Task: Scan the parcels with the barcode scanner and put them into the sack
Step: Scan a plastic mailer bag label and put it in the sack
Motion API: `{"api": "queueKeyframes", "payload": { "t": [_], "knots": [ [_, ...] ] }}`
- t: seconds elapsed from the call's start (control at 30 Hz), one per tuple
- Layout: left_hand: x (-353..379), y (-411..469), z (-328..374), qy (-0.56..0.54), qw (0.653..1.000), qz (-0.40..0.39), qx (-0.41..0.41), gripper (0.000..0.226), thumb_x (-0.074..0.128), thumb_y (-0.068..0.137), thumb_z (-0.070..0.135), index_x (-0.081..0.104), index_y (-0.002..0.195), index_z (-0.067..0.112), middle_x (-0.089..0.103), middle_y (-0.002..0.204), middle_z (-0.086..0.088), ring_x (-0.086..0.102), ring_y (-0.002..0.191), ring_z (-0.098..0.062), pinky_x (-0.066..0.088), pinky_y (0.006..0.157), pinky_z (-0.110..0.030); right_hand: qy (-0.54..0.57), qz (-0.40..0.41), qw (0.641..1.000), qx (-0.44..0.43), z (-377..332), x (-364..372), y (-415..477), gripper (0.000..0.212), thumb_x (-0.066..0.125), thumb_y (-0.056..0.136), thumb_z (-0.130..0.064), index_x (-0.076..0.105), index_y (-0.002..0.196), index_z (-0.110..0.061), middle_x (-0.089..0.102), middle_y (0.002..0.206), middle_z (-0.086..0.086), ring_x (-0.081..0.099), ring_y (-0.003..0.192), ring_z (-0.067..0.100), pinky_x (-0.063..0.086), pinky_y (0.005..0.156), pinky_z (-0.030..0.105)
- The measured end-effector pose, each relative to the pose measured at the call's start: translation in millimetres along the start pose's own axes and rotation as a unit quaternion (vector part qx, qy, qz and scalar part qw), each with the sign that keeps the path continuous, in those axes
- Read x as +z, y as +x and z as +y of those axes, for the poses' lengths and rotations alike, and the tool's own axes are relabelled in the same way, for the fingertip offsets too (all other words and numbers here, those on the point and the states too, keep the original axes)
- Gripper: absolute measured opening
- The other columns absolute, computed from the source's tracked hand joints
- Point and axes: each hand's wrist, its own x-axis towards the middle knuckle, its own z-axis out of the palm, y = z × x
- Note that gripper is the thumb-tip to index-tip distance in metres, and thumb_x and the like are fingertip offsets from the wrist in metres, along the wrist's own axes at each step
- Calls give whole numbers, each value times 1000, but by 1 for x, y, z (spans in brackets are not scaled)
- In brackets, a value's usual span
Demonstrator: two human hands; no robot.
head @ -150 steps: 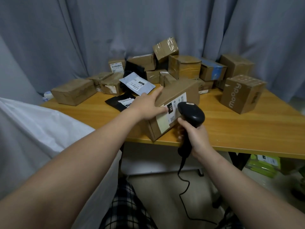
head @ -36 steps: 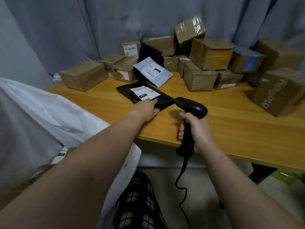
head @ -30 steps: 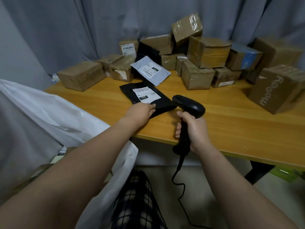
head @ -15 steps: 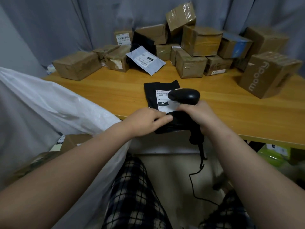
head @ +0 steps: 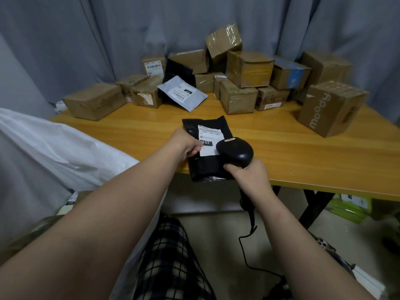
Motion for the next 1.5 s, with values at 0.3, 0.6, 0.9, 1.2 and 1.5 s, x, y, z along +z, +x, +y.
{"api": "queueKeyframes", "payload": {
  "t": [0.3, 0.6, 0.9, 1.2, 1.5],
  "knots": [
    [-12, -6, 11, -99, 963, 49, 248, 10, 64, 90, 6, 68, 86, 14, 64, 73, -2, 58, 64, -9, 53, 69, -22, 147, 68, 978, -128, -51, -32, -20, 13, 79, 77, -16, 68, 75, -22, 66, 66, -13, 57, 64, -6, 43, 58, 14],
    [-22, -19, -5, -257, 937, 36, 233, 12, 61, 91, 2, 65, 102, 4, 66, 86, -5, 60, 67, -7, 53, 67, -15, 177, 70, 973, -133, -56, -19, -30, 18, 74, 72, -27, 67, 65, -11, 60, 54, -6, 59, 60, 16, 49, 60, 33],
    [-25, -23, -4, -229, 943, 41, 237, 5, 66, 90, 18, 66, 91, 13, 65, 84, -2, 52, 59, -5, 44, 52, -15, 166, 68, 975, -128, -47, -12, -43, 16, 75, 80, -15, 67, 68, -21, 62, 55, -7, 63, 61, 15, 55, 63, 39],
    [-25, -24, -5, -224, 944, 41, 238, 4, 65, 91, 20, 67, 92, 16, 69, 86, 1, 52, 61, -5, 44, 53, -15, 163, 76, 973, -142, -47, -9, -45, 18, 75, 80, -13, 66, 65, -16, 60, 54, -3, 61, 60, 21, 50, 59, 33],
    [-34, -35, -6, -138, 958, 22, 252, 15, 63, 92, 21, 68, 105, 14, 71, 91, 2, 53, 62, -4, 44, 54, -15, 165, 61, 974, -140, -49, -7, -47, 17, 75, 80, -11, 66, 68, -19, 61, 55, -5, 61, 59, 14, 50, 58, 32]
  ]
}}
